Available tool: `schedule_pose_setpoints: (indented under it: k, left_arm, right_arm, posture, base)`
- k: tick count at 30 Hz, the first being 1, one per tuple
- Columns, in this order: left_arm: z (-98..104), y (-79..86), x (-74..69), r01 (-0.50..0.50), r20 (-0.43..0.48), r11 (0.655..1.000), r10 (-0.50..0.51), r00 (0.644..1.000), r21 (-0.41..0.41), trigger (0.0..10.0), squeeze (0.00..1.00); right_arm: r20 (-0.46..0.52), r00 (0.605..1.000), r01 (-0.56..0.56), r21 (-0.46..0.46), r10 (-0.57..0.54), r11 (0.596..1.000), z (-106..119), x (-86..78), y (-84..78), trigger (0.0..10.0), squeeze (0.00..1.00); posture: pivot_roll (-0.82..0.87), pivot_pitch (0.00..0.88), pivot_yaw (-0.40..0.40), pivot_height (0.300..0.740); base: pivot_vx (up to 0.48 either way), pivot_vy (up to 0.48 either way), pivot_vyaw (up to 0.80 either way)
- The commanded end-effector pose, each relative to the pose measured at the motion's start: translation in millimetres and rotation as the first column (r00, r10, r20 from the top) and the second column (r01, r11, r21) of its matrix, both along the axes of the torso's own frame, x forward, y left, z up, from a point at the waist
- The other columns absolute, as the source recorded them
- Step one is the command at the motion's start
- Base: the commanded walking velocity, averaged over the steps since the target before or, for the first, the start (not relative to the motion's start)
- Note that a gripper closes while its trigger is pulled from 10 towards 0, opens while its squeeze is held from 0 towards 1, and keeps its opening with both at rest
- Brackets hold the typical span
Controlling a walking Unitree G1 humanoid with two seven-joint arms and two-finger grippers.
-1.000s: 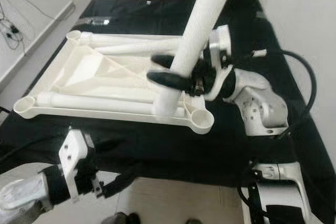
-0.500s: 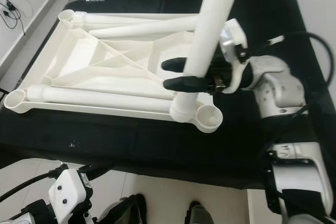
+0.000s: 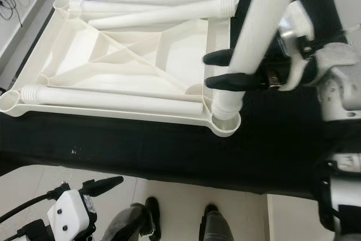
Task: Building children table
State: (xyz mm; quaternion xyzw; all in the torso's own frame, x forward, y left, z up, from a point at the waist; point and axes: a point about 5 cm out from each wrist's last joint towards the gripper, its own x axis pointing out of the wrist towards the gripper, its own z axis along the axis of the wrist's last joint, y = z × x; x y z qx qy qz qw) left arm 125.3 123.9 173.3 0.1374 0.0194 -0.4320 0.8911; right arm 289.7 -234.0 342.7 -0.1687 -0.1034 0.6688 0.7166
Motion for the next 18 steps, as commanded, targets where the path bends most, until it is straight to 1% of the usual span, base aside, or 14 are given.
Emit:
schedule_pose_setpoints:
  k: [1, 4, 6, 9, 18]
  left_arm:
    - [-1, -1.1, -5.3, 0.033, -0.017, 0.999, -0.033, 0.999, 0.005, 10.0, 0.0]
    - [-1, -0.6, -5.1, 0.033, -0.018, 0.999, -0.033, 0.999, 0.003, 10.0, 0.0]
    - [-2, -0.5, -4.2, 0.042, -0.029, 0.999, -0.043, 0.999, -0.008, 10.0, 0.0]
    - [0, -2.9, -3.4, 0.066, -0.026, 0.997, -0.067, 0.997, -0.026, 10.0, 0.0]
    - [2, -2.7, -3.7, 0.08, -0.019, 0.996, -0.081, 0.997, -0.034, 10.0, 0.0]
  right_arm:
    - [-0.033, 0.998, -0.047, -0.023, 0.046, 0.999, -7, -7.0, 4.3, 10.0, 0.0]
    - [-0.041, 0.997, -0.066, -0.03, 0.065, 0.997, -9, -9.4, 6.7, 10.0, 0.0]
    - [-0.063, 0.99, -0.13, -0.037, 0.127, 0.991, -17, -14.1, 18.9, 10.0, 0.0]
    - [-0.081, 0.981, -0.177, -0.03, 0.174, 0.984, -24, -16.7, 28.8, 10.0, 0.0]
    - [-0.076, 0.981, -0.185, -0.051, 0.181, 0.982, -33, -18.6, 38.2, 10.0, 0.0]
  posture:
    - [0.13, 0.439, 0.15, 0.74]
    - [0.13, 0.439, 0.15, 0.74]
    - [0.12, 0.443, 0.161, 0.74]
    - [0.13, 0.446, 0.166, 0.74]
    - [0.13, 0.451, 0.165, 0.74]
  base:
    - [0.0, 0.0, 0.0]
    - [0.0, 0.0, 0.0]
    - [0.0, 0.0, 0.0]
    - [0.0, 0.0, 0.0]
    - [0.0, 0.0, 0.0]
